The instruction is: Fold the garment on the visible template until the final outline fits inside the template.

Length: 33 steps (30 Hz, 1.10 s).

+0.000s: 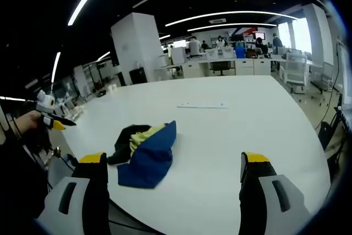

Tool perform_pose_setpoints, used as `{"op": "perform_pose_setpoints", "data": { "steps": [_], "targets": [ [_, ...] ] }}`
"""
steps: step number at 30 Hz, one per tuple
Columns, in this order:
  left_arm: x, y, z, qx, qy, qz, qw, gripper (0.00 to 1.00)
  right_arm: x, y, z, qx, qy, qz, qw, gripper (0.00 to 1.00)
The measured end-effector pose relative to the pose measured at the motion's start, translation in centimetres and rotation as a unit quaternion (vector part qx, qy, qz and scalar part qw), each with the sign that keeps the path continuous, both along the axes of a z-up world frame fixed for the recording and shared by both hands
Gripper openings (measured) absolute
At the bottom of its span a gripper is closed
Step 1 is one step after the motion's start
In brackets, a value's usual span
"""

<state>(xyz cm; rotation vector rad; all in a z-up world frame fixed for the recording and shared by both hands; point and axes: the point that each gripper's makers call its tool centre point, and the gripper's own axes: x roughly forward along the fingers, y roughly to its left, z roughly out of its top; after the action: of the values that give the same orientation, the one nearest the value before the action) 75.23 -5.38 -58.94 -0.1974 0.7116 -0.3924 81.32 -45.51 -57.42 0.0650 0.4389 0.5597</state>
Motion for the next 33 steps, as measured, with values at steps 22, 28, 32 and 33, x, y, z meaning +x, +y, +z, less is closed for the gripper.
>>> {"op": "perform_pose_setpoints", "data": {
  "steps": [22,28,32,33],
  "targets": [
    [0.1,-0.2,-0.2,-0.003,0.004,-0.003,1.0,0.99,-0.1,0.8,-0.1,0.013,-0.001,0.01,0.9999,1.0],
    [0.1,-0.5,-0.3,-0.002,0.006,-0.008,0.9999,0.99,-0.3,1.0,-0.2,0.012,0.001,0.016,0.9998,1.0],
    [0.3,-0.6,-0.2,-0.002,0.006,-0.009,0.9999,0.99,-0.2,1.1,-0.1,0.013,0.0,0.017,0.9998,1.0],
    [0.3,-0.6,-0.2,-0.002,0.006,-0.009,0.9999,0.99,-0.1,1.1,-0.1,0.014,0.0,0.017,0.9998,1.0]
  ]
}}
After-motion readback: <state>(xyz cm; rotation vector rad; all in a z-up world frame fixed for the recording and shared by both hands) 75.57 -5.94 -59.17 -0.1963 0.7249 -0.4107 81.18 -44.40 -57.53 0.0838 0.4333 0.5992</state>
